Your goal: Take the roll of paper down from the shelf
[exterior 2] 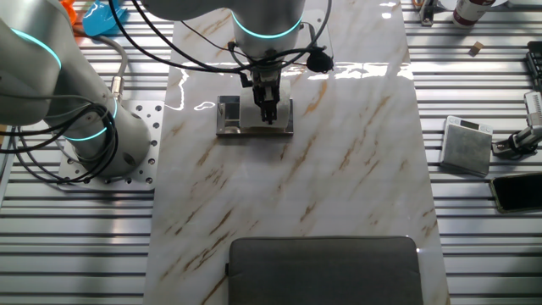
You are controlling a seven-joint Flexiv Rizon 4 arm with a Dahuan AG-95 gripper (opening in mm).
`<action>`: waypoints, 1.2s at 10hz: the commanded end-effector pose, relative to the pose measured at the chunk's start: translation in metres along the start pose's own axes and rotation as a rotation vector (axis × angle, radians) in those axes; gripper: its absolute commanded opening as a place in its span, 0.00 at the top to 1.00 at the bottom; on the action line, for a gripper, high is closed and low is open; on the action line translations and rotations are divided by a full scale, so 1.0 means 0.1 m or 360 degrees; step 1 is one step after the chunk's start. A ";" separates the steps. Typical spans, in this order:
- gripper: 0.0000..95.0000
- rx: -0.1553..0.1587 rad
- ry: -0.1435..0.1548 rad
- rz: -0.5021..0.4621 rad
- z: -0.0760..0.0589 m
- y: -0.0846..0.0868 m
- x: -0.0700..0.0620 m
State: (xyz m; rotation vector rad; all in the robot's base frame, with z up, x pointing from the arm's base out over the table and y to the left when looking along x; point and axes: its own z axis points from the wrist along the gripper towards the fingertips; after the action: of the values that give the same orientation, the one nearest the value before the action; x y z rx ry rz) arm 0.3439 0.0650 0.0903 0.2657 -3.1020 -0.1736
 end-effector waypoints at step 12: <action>0.00 -0.0014 0.0021 0.0009 -0.12 -0.09 0.00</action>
State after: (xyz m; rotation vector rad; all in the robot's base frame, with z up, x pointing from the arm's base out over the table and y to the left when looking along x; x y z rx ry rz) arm 0.3465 0.0540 0.1025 0.2574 -3.0904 -0.1799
